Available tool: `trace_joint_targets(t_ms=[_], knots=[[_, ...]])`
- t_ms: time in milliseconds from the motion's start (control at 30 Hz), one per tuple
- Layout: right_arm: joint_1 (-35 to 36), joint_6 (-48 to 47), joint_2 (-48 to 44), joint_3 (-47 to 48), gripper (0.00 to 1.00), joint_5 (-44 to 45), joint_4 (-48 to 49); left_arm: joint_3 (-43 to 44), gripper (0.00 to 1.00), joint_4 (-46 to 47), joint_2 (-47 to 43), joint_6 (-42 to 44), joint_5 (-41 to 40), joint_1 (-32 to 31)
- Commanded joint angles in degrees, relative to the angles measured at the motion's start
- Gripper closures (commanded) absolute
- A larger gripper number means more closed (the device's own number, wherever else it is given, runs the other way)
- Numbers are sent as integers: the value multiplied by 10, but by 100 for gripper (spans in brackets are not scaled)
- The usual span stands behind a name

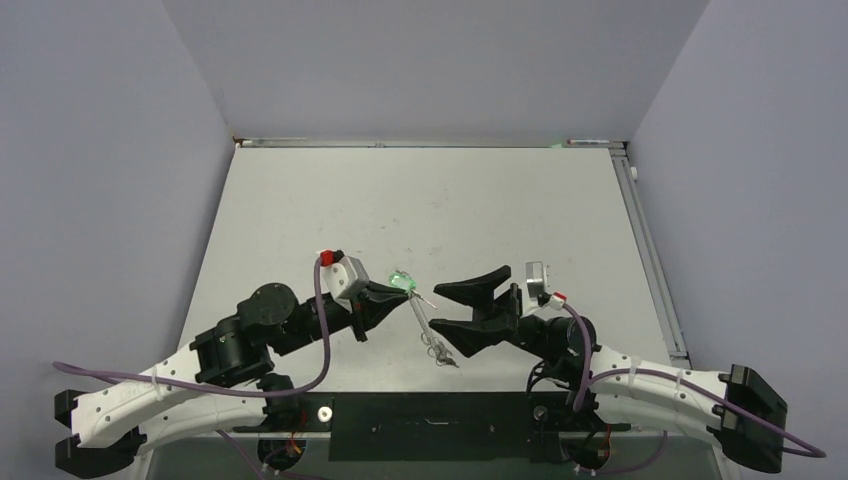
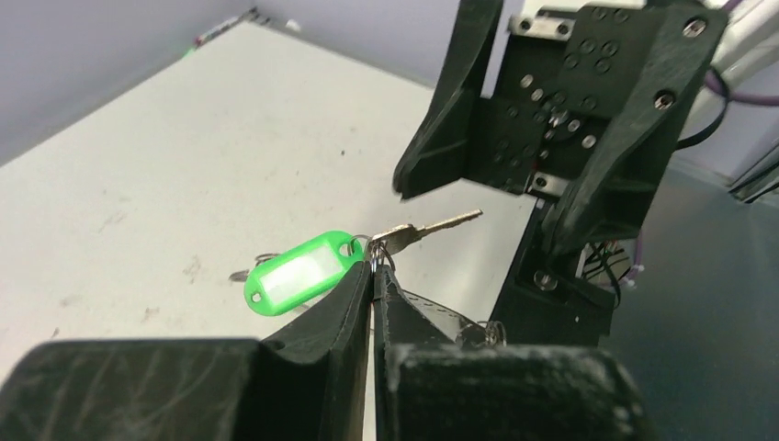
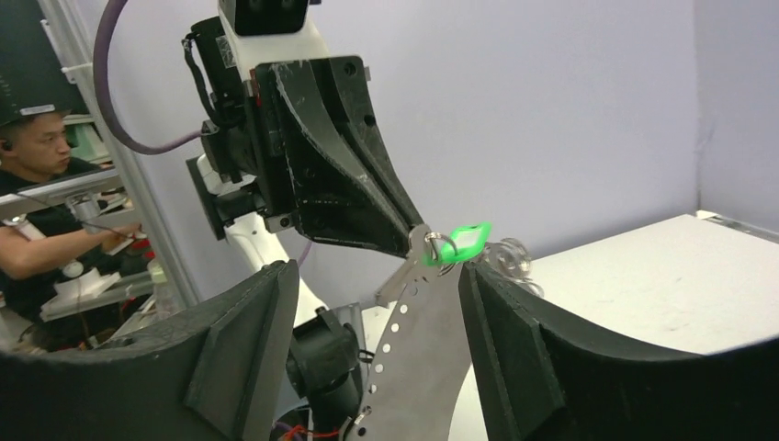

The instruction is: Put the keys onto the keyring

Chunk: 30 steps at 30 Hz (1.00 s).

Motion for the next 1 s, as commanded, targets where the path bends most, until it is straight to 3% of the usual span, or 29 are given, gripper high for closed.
trace_joint_targets(t_ms=[0, 200, 333, 467, 700, 833, 967], knots=[[4, -54, -64, 13, 35, 49, -127, 83, 100, -159, 20, -2, -36, 1], [4, -106, -122, 35, 35, 89, -263, 179, 100, -346, 110, 32, -42, 1], [4, -135, -107, 64, 35, 86, -323, 203, 100, -392, 154, 48, -50, 0], [5, -170, -64, 101, 41, 53, -365, 196, 100, -373, 152, 83, 22, 0], [5, -252, -59, 136, 41, -53, -436, 116, 100, -294, 91, 173, 137, 1], [5, -305, -60, 166, 41, -93, -505, 74, 100, -248, 63, 223, 173, 0], [4, -352, -66, 177, 41, -77, -543, 53, 100, -217, 54, 270, 184, 0]])
